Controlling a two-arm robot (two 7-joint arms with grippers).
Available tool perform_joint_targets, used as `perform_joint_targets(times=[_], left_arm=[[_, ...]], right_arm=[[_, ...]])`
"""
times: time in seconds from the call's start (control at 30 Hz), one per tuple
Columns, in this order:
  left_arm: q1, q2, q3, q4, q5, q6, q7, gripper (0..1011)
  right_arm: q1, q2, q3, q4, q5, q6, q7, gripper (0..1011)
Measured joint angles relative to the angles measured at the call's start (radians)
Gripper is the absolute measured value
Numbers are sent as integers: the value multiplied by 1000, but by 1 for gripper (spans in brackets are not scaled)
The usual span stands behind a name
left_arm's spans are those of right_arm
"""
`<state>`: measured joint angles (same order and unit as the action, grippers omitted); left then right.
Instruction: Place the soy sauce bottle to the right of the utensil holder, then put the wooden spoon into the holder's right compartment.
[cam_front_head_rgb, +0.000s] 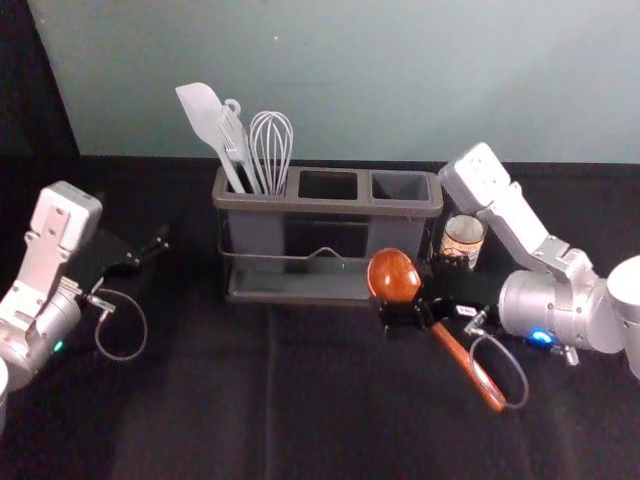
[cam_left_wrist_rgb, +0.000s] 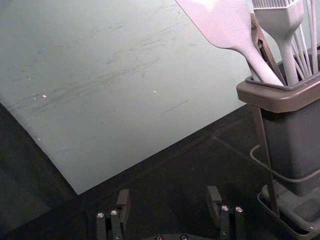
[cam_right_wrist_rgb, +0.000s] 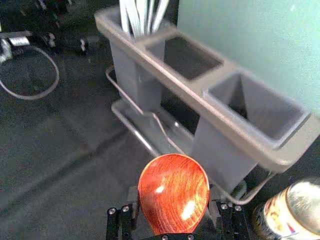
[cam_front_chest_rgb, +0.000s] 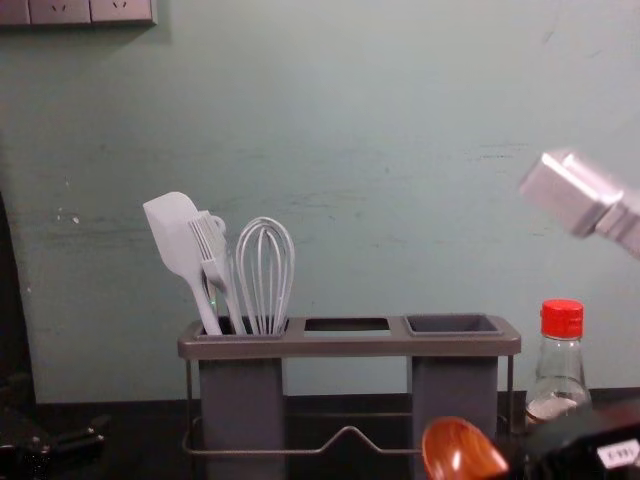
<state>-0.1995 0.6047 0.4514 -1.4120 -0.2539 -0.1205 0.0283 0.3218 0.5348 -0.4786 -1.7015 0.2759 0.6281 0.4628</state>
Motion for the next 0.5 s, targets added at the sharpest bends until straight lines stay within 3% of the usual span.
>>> perform_joint_targets(times=[0.33,0.5], left_arm=[[0,0,0,0,0,0,0,1005],[0,0,0,0,0,0,0,1005]], right_arm=[[-41,22,43,-105,15,-53,-23,833],[-85,28,84,-185,34,-97,-54,833]])
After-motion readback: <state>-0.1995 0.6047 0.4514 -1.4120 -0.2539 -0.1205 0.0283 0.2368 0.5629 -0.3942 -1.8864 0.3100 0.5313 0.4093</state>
